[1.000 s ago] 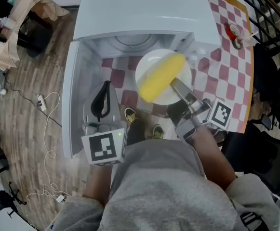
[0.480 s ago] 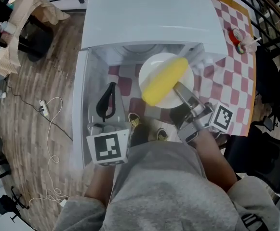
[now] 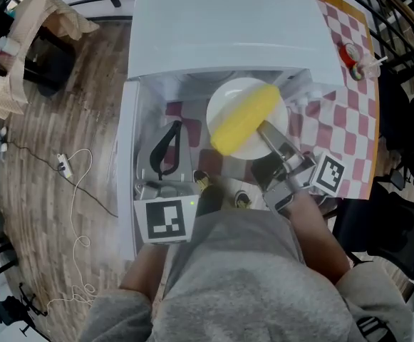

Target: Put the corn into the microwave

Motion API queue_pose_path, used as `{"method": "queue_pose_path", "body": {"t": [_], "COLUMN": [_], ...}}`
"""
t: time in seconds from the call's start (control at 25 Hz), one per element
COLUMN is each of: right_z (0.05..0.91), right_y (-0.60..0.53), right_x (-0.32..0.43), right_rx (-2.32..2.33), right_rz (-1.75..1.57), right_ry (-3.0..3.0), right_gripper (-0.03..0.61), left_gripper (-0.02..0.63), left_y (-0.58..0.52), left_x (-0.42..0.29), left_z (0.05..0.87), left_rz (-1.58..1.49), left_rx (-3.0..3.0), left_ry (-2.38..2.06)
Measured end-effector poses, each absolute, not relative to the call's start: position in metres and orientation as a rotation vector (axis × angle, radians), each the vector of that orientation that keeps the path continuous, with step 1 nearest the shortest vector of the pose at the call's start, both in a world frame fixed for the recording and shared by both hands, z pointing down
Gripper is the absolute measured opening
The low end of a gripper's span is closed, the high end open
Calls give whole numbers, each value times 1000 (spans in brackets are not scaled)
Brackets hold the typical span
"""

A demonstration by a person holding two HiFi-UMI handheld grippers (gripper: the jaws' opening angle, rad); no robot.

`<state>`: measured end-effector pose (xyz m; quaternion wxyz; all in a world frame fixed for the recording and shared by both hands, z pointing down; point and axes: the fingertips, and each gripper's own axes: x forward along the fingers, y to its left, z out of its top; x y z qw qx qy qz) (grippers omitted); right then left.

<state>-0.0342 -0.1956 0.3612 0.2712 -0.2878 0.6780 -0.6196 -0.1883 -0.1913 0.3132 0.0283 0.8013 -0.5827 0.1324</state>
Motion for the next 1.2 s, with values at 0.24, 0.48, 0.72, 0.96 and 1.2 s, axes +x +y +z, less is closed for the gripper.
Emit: {"method": "queue_pose_path", "body": {"t": [0.24, 0.48, 0.72, 0.96, 1.2], "right_z": [362, 360, 361, 363, 378], "right_y": [-200, -202, -208, -216, -221], "right_x": [-45, -51, -53, -53, -62], "right_rx": [-798, -826, -839, -819, -790], "right_rz": [-1657, -1644, -1644, -1661, -1712], "right_ry": [1817, 1815, 1815, 1837, 1895], "right_gripper": [8, 8, 8, 8, 8], "left_gripper": [9, 8, 9, 9, 9], "left_y": [-192, -193, -197, -199, -203], "left_x": [-192, -194, -195, -195, -199], "left_z": [316, 319, 318, 322, 329], "left_rz": [375, 300, 267, 290, 323], "left_rx": [2486, 2439, 2421, 2398, 2346], "left_ry": [-1744, -1709, -1724, -1733, -1756]}}
